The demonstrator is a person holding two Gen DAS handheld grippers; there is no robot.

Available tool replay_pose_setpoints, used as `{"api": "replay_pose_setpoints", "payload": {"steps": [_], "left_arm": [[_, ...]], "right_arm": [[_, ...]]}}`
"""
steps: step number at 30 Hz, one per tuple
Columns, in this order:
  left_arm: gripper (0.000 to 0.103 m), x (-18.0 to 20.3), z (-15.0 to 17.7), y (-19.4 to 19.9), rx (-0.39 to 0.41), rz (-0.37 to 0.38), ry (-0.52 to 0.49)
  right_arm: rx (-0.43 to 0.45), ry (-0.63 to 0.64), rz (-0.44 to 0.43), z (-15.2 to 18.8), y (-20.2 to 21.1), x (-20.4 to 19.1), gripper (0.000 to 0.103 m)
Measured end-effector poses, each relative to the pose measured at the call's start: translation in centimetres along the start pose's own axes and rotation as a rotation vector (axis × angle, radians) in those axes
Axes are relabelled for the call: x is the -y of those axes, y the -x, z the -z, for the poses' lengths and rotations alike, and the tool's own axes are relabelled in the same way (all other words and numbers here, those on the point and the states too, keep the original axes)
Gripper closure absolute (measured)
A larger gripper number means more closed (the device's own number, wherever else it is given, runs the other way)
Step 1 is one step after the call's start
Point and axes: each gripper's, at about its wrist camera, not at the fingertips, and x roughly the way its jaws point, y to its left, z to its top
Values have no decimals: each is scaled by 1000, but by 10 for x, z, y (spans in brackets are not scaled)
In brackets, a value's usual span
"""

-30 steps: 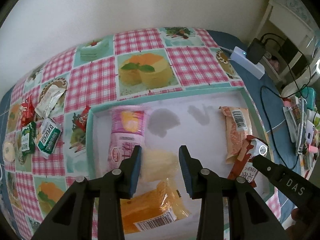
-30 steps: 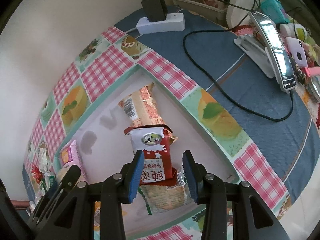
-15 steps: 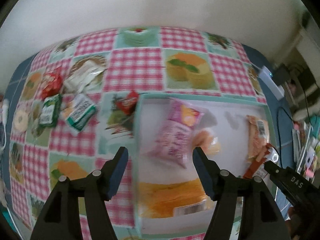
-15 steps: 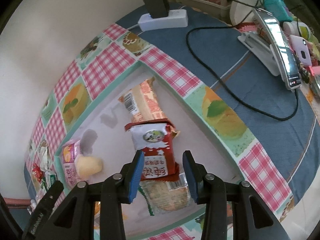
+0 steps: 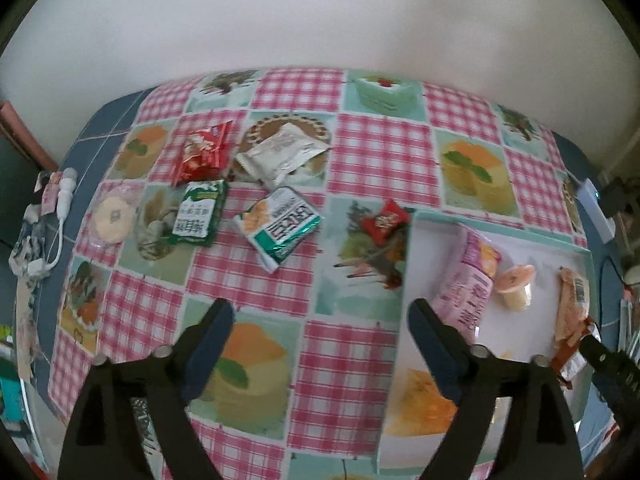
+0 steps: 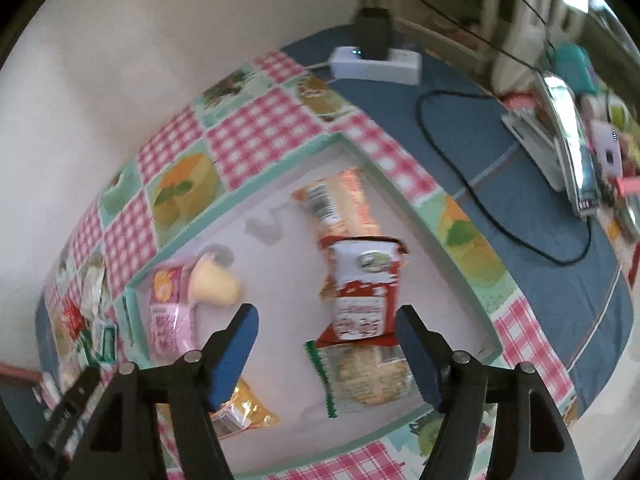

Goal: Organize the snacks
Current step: 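Move both tools back over the remaining snacks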

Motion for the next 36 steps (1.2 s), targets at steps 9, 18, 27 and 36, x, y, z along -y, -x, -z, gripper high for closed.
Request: {"api": "replay_pose_setpoints", "payload": {"steps": [9,18,27,36], "left_arm": [[9,-18,0,-16,-26,-56,19],[9,-78,-2,-25,-33,-160,114],[9,-154,-1,-18,-10,-279,248],[9,-221,7,-14,-9,-339,358]], "right_arm": [[34,169,-30,17,2,-51,3],[45,252,-92,30,3,-82,0],[16,324,-159,51,-2,-114,0],[-16,376,-177,69,-15,-150,0]]}}
